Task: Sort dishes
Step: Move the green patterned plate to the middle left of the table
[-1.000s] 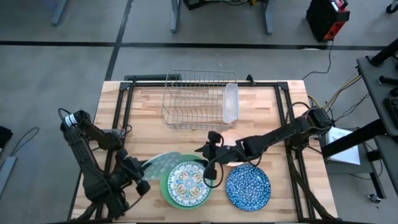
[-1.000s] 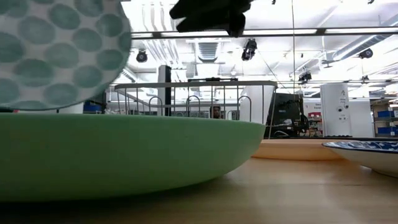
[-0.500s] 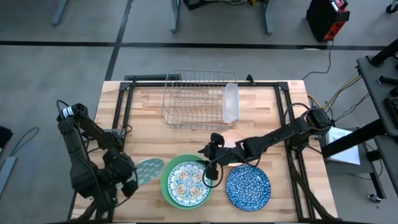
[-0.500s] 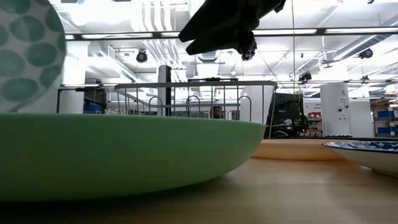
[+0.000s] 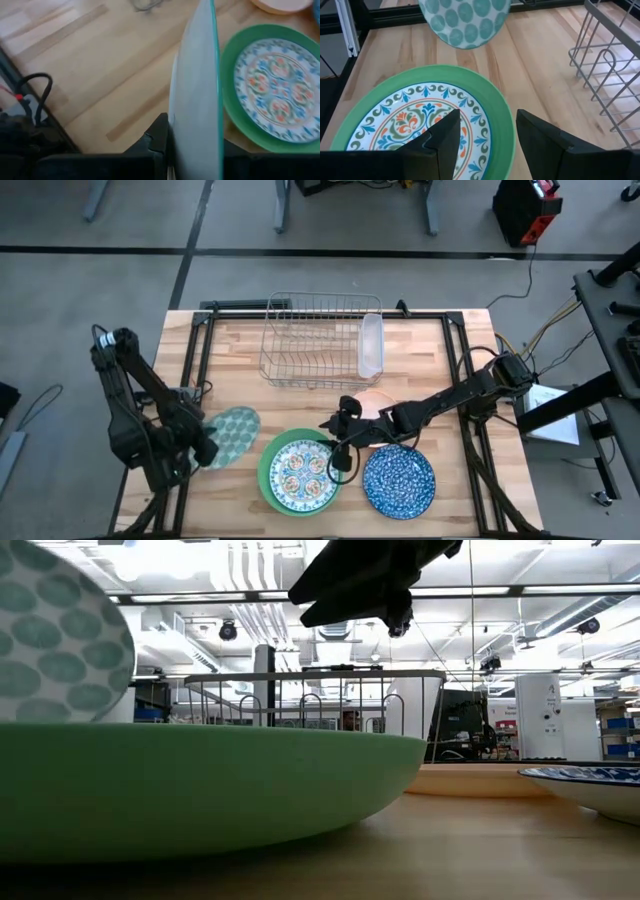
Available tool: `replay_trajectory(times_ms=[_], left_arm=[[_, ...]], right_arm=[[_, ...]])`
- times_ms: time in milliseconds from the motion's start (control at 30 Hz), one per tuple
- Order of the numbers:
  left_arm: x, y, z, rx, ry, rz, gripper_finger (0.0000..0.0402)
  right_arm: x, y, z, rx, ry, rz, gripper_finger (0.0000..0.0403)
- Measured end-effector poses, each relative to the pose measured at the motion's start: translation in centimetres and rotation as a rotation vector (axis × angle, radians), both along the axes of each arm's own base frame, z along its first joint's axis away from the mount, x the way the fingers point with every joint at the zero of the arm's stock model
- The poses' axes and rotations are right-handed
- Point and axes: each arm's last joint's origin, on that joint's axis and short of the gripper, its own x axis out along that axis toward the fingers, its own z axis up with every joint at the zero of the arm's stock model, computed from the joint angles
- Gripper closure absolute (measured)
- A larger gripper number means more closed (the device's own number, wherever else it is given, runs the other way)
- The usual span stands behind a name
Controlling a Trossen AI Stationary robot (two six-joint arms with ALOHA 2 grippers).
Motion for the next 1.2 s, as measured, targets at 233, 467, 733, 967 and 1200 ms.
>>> replay_trajectory(times_ms=[233,467,733,967,1200], left_arm=[[-0.5,1.2,-2.5,-0.024,-0.037,0.100,0.0372],[-0.3,1.7,-4.8,0.026,-0.067,0.127,0.0372],[-0.2,2.1,-6.8,0.166,-0.131,0.096,0.0372],[0.0,1.8,-7.9,0.248,-0.125,0.087,0.0371],[0.6,0.8,-9.0,0.318,-0.128,0.069,0.0371]], right_arm=[[-0.2,0.1,-0.3,0.009,0.007,-0.005,0.0222],[-0.2,0.1,-0.4,0.008,0.008,-0.004,0.0221],[-0.2,0.0,-0.5,0.008,0.008,-0.004,0.0222],[-0.2,0.0,-0.5,0.015,0.008,-0.009,0.0221],[-0.2,0.0,-0.5,0.016,0.008,-0.010,0.0221]])
